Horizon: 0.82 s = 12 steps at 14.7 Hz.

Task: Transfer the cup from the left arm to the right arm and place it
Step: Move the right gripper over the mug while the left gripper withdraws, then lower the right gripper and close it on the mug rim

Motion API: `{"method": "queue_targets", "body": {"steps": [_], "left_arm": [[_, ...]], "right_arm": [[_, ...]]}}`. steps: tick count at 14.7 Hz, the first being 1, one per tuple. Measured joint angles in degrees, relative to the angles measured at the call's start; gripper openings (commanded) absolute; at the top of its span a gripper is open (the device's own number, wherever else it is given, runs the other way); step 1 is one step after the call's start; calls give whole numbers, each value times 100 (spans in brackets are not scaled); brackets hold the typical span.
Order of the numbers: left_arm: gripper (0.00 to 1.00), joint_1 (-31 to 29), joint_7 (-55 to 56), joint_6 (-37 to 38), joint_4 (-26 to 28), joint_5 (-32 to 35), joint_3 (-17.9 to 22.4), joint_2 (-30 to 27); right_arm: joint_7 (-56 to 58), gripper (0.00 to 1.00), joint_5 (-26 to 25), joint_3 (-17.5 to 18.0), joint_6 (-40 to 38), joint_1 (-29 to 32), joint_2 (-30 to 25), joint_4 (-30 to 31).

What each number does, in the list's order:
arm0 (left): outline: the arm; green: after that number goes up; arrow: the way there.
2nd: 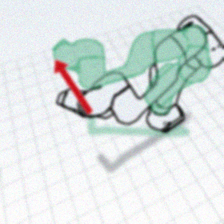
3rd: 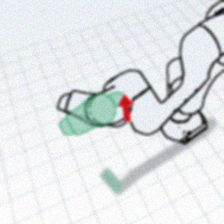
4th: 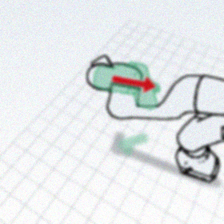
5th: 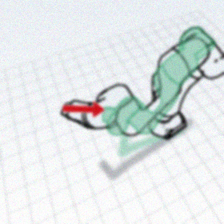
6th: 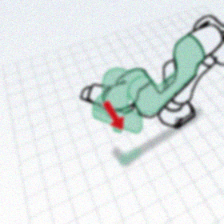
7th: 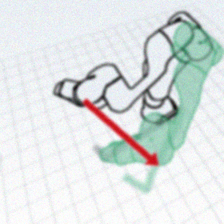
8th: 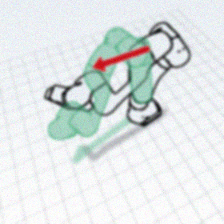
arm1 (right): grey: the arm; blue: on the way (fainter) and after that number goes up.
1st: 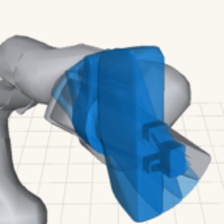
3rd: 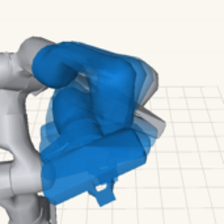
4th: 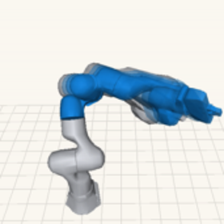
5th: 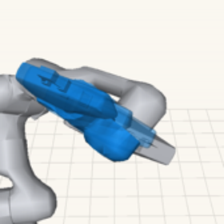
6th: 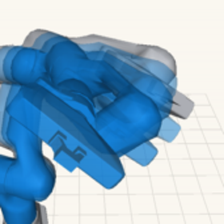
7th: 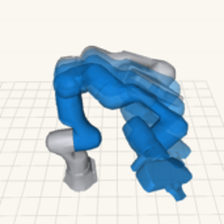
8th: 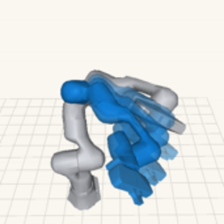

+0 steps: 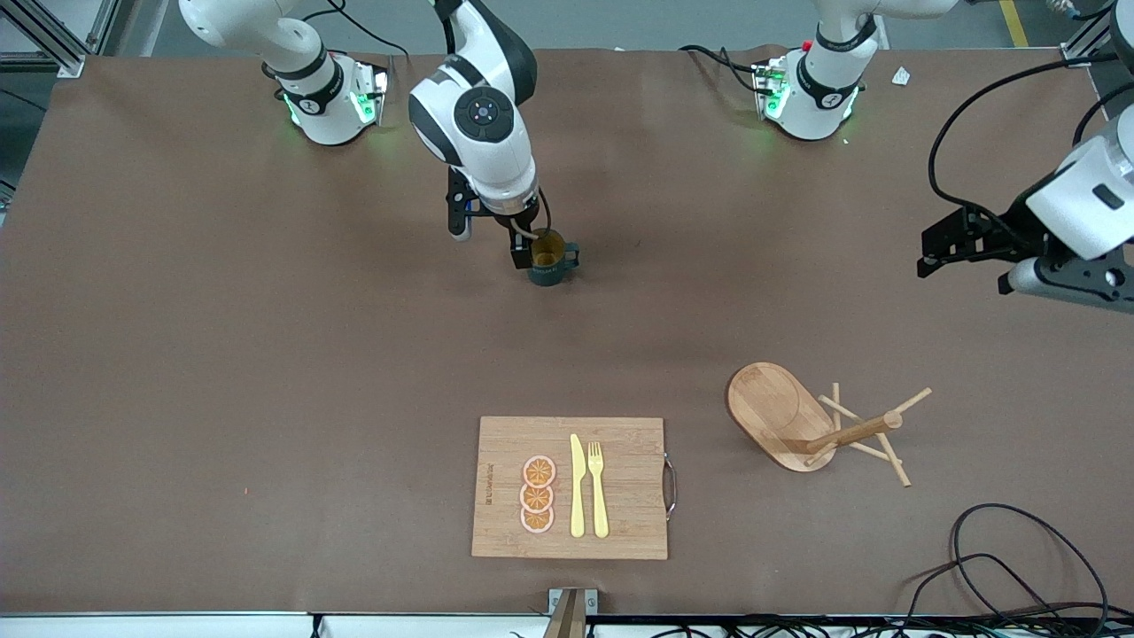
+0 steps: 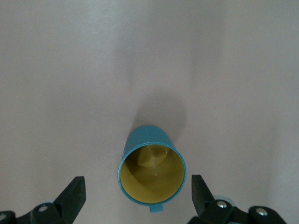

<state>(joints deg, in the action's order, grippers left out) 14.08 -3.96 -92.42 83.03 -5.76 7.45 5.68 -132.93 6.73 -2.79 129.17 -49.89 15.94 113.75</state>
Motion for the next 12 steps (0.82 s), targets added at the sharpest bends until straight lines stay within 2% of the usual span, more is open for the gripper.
{"method": "queue_targets", "body": {"steps": [2, 5, 9, 12], "left_arm": [[100, 0, 94, -323, 649, 299, -114, -492], [100, -8, 174, -364, 1098, 575, -184, -929], [100, -135, 166, -283, 1094, 617, -177, -979], [100, -156, 170, -183, 868, 617, -177, -865]], "right_arm": [[-394, 100, 0, -1, 116, -39, 11, 118], [-787, 100, 0, -3, 453, -194, 13, 413], [-1134, 100, 0, -5, 636, -440, 14, 591], [-1309, 100, 0, -6, 699, -610, 14, 605]]}}
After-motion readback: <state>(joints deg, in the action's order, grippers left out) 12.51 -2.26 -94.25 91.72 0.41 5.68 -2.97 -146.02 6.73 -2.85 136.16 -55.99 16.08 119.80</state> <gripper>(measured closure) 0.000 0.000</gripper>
